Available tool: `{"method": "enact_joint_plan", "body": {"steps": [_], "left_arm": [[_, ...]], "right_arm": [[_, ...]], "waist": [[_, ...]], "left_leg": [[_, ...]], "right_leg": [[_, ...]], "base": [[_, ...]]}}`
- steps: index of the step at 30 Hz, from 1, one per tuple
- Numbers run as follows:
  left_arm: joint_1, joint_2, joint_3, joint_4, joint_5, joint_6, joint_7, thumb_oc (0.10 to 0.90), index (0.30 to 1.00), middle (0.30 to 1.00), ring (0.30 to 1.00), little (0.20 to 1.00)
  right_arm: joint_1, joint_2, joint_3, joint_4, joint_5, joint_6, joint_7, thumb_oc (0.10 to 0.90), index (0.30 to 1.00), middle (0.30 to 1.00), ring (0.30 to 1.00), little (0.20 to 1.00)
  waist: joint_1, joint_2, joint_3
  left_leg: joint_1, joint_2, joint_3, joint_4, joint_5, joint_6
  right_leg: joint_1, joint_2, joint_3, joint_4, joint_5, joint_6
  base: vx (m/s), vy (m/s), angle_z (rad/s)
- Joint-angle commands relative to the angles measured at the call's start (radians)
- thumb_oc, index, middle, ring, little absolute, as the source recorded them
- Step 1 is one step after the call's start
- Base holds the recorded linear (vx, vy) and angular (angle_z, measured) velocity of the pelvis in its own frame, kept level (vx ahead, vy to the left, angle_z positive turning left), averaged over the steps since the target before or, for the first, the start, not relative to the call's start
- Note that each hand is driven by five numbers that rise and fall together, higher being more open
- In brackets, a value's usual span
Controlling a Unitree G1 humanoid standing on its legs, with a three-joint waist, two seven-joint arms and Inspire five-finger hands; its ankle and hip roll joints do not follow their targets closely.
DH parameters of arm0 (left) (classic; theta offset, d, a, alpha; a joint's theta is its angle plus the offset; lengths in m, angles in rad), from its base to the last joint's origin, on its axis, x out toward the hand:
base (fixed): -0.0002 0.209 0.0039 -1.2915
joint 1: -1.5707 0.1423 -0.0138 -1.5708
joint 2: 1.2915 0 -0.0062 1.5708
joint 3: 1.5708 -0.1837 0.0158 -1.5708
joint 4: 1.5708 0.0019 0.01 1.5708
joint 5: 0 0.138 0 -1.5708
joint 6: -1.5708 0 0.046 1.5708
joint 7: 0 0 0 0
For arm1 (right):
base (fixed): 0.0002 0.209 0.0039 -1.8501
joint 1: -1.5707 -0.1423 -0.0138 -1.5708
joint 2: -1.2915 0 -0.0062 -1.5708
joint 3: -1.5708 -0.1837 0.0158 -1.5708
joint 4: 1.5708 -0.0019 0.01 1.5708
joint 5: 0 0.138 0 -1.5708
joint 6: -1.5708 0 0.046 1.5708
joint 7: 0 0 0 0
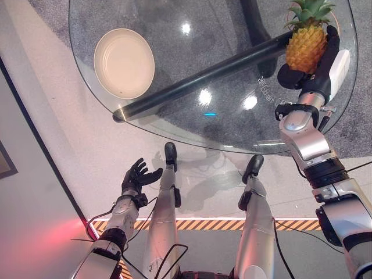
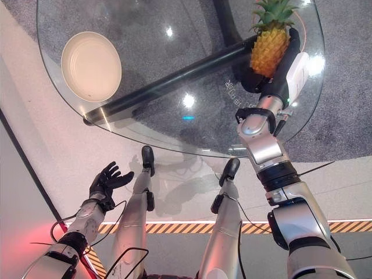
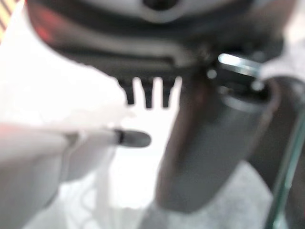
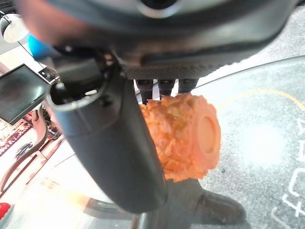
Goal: Pick up the fruit to the plate
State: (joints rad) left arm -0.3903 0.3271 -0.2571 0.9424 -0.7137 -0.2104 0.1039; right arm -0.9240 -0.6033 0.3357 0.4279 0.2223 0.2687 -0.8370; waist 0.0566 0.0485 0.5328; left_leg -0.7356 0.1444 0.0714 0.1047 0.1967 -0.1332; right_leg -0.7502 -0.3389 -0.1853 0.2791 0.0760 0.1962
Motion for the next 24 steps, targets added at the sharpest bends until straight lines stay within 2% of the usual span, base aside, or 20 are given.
{"method": "enact_joint_plan", "body": {"steps": [1,22,23,24], "left_arm": [[-0.016,0.024,-0.015,0.025,-0.003,-0.013,0.025,0.800,0.900,0.900,0.900,0.900],[-0.019,0.030,-0.033,0.021,-0.008,-0.012,0.025,0.800,0.900,0.900,0.900,0.900],[-0.016,0.032,-0.033,0.022,-0.008,-0.014,0.022,0.800,0.900,0.900,0.900,0.900],[-0.014,0.030,-0.033,0.021,-0.008,-0.015,0.023,0.800,0.900,0.900,0.900,0.900]], "right_arm": [[0.001,-0.042,0.035,0.015,0.048,0.002,0.023,0.800,0.900,0.900,0.900,0.900],[-0.028,-0.053,0.057,0.149,0.075,0.037,0.054,0.800,0.900,0.900,0.900,0.900],[-0.029,-0.055,0.059,0.154,0.077,0.039,0.059,0.509,0.651,0.651,0.651,0.609],[-0.030,-0.055,0.060,0.157,0.074,0.044,0.061,0.432,0.585,0.585,0.585,0.532]], "waist": [[0.019,0.030,-0.013],[0.025,0.037,-0.013],[0.026,0.036,-0.013],[0.025,0.037,-0.013]], "left_leg": [[-0.008,0.014,-0.023,0.036,-0.047,0.002],[-0.015,0.010,-0.029,0.041,-0.048,0.003],[-0.014,0.010,-0.030,0.040,-0.048,0.003],[-0.014,0.010,-0.029,0.040,-0.048,0.003]], "right_leg": [[-0.063,-0.003,-0.039,-0.031,0.077,0.009],[-0.071,-0.005,-0.038,-0.030,0.083,0.009],[-0.070,-0.004,-0.038,-0.030,0.083,0.009],[-0.070,-0.004,-0.038,-0.030,0.083,0.009]], "base": [[0.00,0.000,0.00],[0.00,0.000,0.00],[0.00,0.000,0.00],[0.00,0.000,0.00]]}}
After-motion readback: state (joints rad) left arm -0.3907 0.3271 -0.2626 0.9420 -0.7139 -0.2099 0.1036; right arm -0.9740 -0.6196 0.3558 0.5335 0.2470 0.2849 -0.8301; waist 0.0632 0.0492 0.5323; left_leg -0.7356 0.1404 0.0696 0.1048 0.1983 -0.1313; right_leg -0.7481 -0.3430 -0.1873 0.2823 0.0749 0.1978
